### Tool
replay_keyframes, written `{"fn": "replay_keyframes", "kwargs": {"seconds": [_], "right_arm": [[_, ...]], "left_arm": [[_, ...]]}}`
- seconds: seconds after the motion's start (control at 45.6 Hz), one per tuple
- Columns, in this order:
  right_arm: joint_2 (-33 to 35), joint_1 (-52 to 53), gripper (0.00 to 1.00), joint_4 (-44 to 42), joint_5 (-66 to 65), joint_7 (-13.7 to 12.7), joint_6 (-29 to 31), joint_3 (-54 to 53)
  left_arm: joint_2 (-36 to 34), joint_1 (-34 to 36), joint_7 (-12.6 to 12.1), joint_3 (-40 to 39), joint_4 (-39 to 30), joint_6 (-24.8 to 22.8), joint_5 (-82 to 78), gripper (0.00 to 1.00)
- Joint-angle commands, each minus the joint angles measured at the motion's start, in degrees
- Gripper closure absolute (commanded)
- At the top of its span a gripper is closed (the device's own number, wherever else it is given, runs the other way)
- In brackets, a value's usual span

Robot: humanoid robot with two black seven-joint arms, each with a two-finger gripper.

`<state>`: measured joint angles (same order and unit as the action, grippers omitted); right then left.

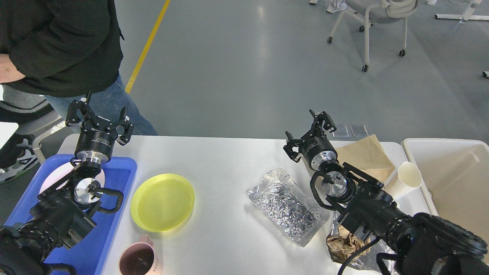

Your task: Tidy desktop

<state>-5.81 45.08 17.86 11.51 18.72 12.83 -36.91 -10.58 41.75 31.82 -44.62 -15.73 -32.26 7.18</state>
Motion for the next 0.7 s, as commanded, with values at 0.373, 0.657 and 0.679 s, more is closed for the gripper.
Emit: {"fn": "replay_keyframes", "kwargs": {"seconds": [0.373,0.657,0.679], "right_arm": [[0.0,0.0,0.00,0.0,0.0,0.0,0.0,0.0],[0.0,0.0,0.00,0.0,0.0,0.0,0.0,0.0],[0.0,0.0,0.00,0.0,0.0,0.0,0.0,0.0]], "left_arm": [[0.0,0.0,0.0,0.0,0.0,0.0,0.0,0.03],[0.0,0.0,0.0,0.0,0.0,0.0,0.0,0.03],[-0.1,0.0,0.0,0.0,0.0,0.0,0.0,0.03]]}}
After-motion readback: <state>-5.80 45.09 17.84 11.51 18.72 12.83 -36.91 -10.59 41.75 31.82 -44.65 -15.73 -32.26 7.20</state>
